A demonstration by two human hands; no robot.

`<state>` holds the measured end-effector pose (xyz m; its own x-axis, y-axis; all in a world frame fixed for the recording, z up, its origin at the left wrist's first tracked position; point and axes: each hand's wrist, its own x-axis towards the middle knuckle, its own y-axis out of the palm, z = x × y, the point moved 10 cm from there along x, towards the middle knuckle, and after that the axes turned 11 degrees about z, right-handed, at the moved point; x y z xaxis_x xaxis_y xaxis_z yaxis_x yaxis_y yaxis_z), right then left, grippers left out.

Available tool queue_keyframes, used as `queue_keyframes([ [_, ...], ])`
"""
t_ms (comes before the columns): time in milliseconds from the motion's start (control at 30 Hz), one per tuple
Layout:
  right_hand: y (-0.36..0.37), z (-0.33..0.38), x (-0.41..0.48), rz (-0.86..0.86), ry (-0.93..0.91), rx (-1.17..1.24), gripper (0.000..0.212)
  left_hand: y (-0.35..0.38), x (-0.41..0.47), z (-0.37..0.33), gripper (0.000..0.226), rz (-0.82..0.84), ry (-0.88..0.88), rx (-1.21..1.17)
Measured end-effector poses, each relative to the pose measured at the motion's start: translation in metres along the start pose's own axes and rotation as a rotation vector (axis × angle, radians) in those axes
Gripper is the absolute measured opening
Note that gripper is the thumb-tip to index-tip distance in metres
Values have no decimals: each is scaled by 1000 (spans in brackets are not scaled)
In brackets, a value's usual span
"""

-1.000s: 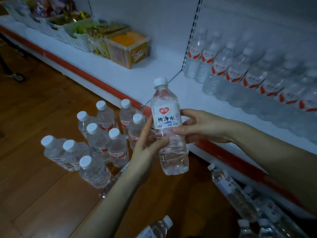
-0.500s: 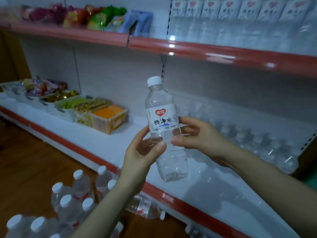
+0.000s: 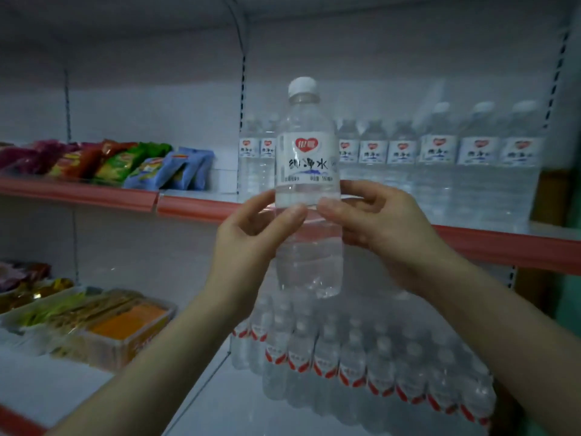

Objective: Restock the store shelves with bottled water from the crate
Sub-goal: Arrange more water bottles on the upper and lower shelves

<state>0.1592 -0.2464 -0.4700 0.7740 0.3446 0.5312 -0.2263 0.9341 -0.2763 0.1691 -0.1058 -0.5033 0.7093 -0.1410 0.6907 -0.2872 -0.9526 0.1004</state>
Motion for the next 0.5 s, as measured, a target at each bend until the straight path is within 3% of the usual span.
queue_keyframes([
  [267,-89,15,55,-136,-2,-94,23,51,106,8,55,136,-39,56],
  [500,-158,-2,101,-90,121,-198,29,94,183,36,21,352,-103,185],
])
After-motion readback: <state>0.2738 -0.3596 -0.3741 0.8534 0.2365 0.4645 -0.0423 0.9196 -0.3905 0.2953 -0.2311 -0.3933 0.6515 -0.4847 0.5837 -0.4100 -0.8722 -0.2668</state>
